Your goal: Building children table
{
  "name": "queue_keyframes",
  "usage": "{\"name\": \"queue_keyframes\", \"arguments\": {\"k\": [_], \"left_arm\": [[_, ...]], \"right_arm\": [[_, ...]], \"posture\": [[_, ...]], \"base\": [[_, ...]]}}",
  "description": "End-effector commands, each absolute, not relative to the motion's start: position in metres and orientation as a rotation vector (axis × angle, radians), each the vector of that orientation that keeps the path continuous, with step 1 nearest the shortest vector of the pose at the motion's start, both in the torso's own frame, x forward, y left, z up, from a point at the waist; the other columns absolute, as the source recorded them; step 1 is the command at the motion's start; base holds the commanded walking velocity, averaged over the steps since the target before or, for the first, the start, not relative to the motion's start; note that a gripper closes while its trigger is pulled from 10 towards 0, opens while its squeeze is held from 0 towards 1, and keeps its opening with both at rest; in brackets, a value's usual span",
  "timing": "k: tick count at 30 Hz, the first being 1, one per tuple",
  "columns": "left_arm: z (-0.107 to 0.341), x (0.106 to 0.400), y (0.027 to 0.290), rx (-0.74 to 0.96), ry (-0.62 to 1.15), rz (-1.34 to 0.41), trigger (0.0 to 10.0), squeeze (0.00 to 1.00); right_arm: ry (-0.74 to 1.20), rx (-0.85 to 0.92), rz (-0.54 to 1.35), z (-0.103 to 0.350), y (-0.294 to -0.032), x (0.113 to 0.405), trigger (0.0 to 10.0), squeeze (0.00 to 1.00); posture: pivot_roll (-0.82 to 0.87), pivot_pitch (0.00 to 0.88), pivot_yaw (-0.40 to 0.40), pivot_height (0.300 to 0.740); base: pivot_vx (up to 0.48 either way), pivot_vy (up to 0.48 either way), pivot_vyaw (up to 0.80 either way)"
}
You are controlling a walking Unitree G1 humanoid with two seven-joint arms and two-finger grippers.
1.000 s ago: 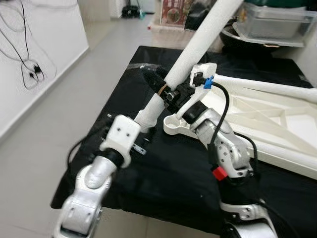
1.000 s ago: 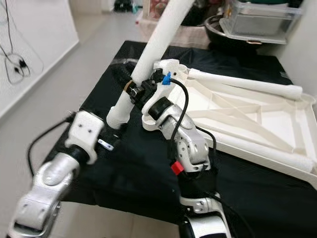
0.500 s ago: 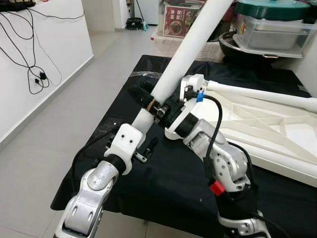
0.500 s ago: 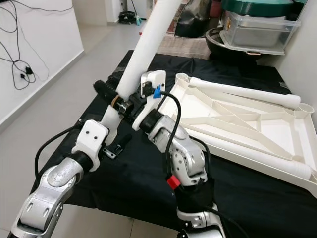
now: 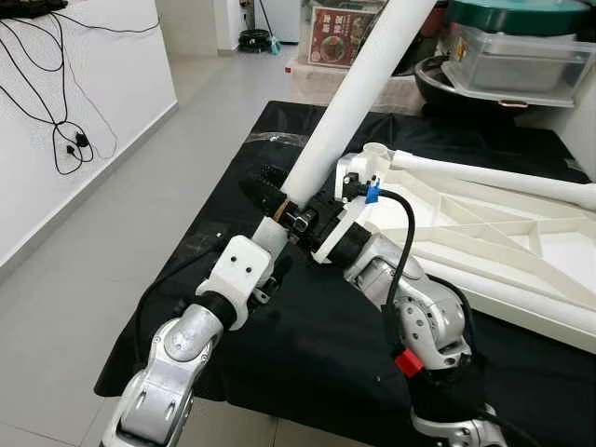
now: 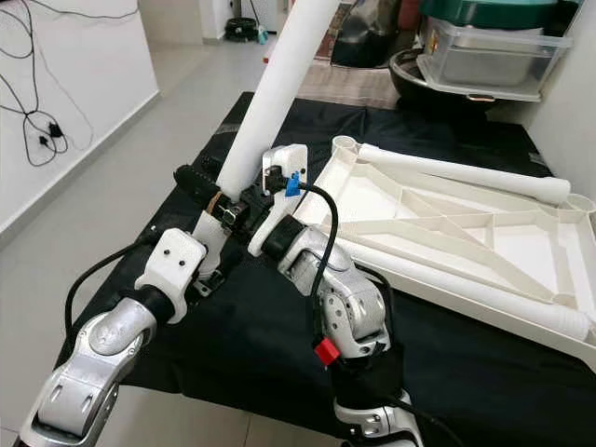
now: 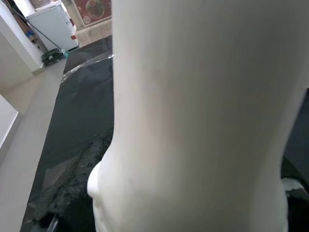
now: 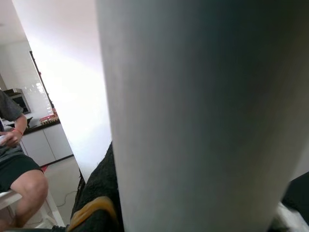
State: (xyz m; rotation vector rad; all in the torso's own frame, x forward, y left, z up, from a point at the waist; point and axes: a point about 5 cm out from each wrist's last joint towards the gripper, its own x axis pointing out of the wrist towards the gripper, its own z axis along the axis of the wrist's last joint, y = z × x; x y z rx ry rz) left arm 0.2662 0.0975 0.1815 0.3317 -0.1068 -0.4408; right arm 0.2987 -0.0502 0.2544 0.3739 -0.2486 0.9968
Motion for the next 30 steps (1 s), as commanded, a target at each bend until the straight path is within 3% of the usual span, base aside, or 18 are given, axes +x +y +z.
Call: {"name": "queue_keyframes", "arguments": {"k": [1, 2, 3, 4, 9, 10, 14, 21, 30], "left_arm": [[0.178, 0.263, 0.093, 0.332, -0.106, -0.479, 5.5, 0.00], [0.178, 0.263, 0.093, 0.332, -0.106, -0.479, 5.5, 0.00], [0.179, 0.262, 0.095, 0.312, -0.106, -0.482, 10.0, 0.00], [0.180, 0.262, 0.097, 0.290, -0.103, -0.489, 10.0, 0.00], [0.182, 0.258, 0.103, 0.277, -0.110, -0.534, 10.0, 0.00], [0.181, 0.255, 0.109, 0.283, -0.100, -0.585, 10.0, 0.00], [0.180, 0.253, 0.114, 0.277, -0.089, -0.620, 10.0, 0.00], [0.178, 0.245, 0.121, 0.188, -0.020, -0.767, 10.0, 0.00], [0.174, 0.230, 0.113, 0.037, 0.037, -0.882, 10.0, 0.00]], "right_arm": [[-0.239, 0.387, 0.992, 0.254, -0.048, 0.300, 10.0, 0.00], [-0.239, 0.387, 0.992, 0.254, -0.048, 0.300, 10.0, 0.00], [-0.243, 0.386, 0.970, 0.253, -0.052, 0.305, 10.0, 0.76], [-0.246, 0.386, 0.955, 0.252, -0.054, 0.308, 10.0, 1.00], [-0.255, 0.369, 0.954, 0.253, -0.060, 0.315, 10.0, 1.00], [-0.263, 0.339, 0.957, 0.257, -0.065, 0.321, 10.0, 0.00], [-0.258, 0.348, 0.988, 0.260, -0.069, 0.324, 10.0, 0.00], [-0.173, 0.411, 1.339, 0.261, -0.081, 0.310, 10.0, 0.00], [-0.117, 0.423, 1.588, 0.256, -0.084, 0.295, 10.0, 0.00]], "posture": [[0.07, 0.077, -0.021, 0.740], [0.07, 0.077, -0.021, 0.740], [0.07, 0.077, -0.021, 0.740], [0.07, 0.079, -0.021, 0.740], [0.07, 0.079, -0.018, 0.740], [0.08, 0.077, -0.016, 0.740], [0.08, 0.079, -0.013, 0.740], [0.08, 0.085, -0.010, 0.740], [0.09, 0.088, -0.005, 0.740]], "base": [[0.000, 0.000, 0.00], [0.000, 0.000, 0.00], [0.000, 0.000, 0.00], [0.000, 0.000, 0.00], [0.000, 0.000, 0.00], [0.000, 0.000, 0.00], [0.000, 0.000, 0.00], [0.000, 0.000, 0.00], [0.000, 0.000, 0.00]]}}
